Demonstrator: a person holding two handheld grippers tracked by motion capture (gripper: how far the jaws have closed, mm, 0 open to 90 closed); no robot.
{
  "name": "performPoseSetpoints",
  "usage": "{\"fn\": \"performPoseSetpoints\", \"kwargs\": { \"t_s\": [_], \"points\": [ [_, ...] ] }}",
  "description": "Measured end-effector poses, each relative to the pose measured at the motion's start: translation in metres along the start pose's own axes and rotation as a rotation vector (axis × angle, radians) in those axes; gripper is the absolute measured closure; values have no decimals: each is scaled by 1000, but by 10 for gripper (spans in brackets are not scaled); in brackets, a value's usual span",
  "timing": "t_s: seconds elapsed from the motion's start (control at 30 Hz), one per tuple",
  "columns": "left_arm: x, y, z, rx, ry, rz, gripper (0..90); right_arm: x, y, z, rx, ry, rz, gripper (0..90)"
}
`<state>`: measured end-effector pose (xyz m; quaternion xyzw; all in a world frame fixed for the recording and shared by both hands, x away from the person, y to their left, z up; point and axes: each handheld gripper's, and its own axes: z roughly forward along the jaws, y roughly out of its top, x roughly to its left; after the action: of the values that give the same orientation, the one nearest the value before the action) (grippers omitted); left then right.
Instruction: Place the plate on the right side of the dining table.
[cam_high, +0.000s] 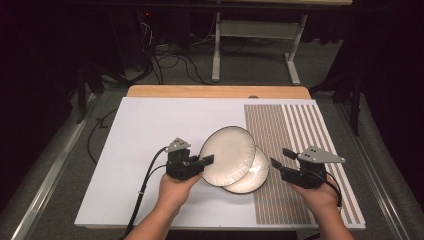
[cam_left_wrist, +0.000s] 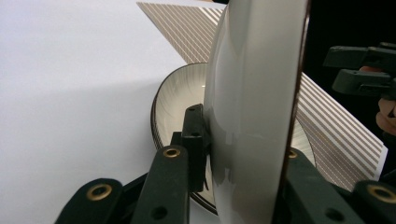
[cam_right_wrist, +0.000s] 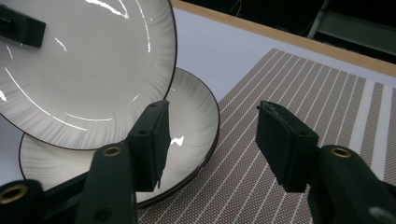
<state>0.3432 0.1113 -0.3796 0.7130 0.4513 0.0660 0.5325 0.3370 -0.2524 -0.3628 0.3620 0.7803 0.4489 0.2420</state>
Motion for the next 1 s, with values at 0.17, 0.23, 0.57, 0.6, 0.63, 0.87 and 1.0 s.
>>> {"fn": "performPoseSetpoints", "kwargs": {
  "t_s": [0.17,0.23,0.57,0.6,0.63,0.87,1.0],
  "points": [
    [2,-1,-6,-38,3,62,761,-5,-1,-10,-40,-3,26,375],
    [4,-3,-12,-71,4,109,760,-7,-3,-12,-48,-3,28,346],
    [9,-11,-21,-119,-13,174,756,-7,-13,-22,-86,-25,48,122],
    [8,-11,-22,-121,-9,195,756,-6,-13,-24,-88,-31,48,87],
    [8,-12,-23,-120,-8,204,756,-6,-14,-24,-92,-33,53,67],
    [8,-12,-24,-112,-5,235,751,0,-18,-31,-106,-37,52,6],
    [10,-11,-24,-98,4,251,744,1,-20,-32,-106,-23,39,7]
  ]
}}
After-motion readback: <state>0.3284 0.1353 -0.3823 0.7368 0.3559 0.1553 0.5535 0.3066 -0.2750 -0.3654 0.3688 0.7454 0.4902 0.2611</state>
